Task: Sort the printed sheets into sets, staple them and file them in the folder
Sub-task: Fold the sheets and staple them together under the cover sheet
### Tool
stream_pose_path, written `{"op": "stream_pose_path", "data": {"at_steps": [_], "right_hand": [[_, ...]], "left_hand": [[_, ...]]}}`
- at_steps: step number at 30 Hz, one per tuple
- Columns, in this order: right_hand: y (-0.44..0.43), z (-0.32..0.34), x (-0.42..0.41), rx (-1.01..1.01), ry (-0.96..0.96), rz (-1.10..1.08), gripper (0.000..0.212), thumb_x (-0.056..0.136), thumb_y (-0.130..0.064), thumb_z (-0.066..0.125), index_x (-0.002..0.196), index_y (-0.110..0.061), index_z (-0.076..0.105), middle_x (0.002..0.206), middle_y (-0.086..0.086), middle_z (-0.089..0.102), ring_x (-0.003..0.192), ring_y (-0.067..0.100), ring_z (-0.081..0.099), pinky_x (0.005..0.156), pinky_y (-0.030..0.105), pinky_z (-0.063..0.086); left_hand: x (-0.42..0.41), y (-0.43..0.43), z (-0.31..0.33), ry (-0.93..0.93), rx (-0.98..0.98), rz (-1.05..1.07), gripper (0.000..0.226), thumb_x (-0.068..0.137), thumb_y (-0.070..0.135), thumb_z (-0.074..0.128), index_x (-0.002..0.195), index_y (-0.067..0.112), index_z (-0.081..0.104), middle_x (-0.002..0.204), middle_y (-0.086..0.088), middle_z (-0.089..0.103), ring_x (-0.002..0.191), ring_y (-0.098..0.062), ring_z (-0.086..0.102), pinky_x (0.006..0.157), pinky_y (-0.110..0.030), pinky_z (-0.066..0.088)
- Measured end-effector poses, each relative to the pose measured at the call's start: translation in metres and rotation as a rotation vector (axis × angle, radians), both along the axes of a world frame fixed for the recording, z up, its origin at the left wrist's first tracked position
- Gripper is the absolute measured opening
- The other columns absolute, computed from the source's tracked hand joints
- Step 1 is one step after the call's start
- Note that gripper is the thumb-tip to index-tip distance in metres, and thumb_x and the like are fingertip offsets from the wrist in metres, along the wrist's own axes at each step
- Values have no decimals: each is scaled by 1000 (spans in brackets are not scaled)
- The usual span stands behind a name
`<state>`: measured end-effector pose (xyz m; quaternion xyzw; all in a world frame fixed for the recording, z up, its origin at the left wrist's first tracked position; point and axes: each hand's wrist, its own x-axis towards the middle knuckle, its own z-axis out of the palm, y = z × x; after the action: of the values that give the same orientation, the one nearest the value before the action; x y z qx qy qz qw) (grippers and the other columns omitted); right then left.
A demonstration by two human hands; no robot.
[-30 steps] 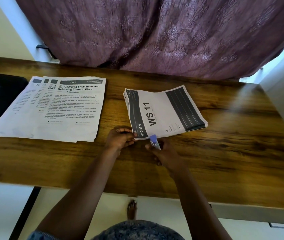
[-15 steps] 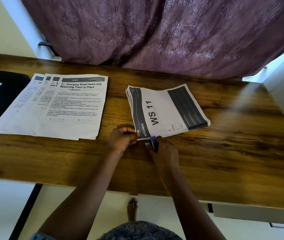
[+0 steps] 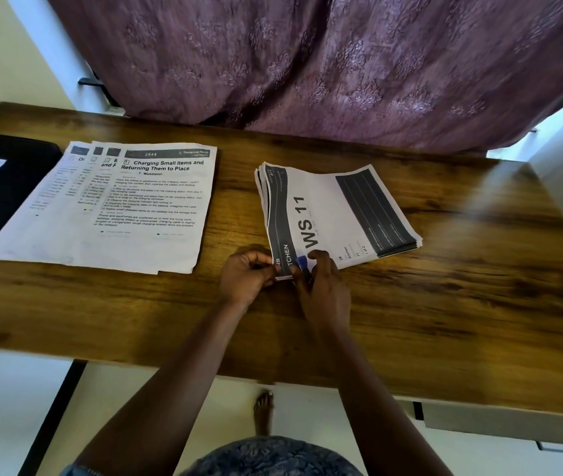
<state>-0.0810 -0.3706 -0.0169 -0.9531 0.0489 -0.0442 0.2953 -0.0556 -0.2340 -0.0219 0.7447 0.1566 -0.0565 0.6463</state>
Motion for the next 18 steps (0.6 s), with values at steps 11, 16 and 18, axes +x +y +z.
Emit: {"op": "stream_pose_path", "data": {"at_steps": [11,16,18], "right_hand": [[10,5,7,-211,-23,67,41,98,-40,40,132,-19,36,121,5,54,109,20,51,76,32,50],[11,8,7,-218,-46,36,52,93,-54,37,133,-20,37,121,6,49,110,20,47,73,32,47],[8,18,10,-136,-180,-32,64,90,-63,27,138,-21,36,128,9,48,116,24,46,83,38,46]], "left_hand": [[2,0,1,29,-28,6,13,80,-3,69,79,10,69,85,-8,72,78,-20,68,67,-27,58],[2,1,2,22,24,-17,9,82,0,69,81,10,71,81,-8,72,75,-20,67,69,-30,56],[2,2,4,30,20,-24,9,82,1,69,80,10,71,81,-7,72,71,-17,67,63,-25,56]]}}
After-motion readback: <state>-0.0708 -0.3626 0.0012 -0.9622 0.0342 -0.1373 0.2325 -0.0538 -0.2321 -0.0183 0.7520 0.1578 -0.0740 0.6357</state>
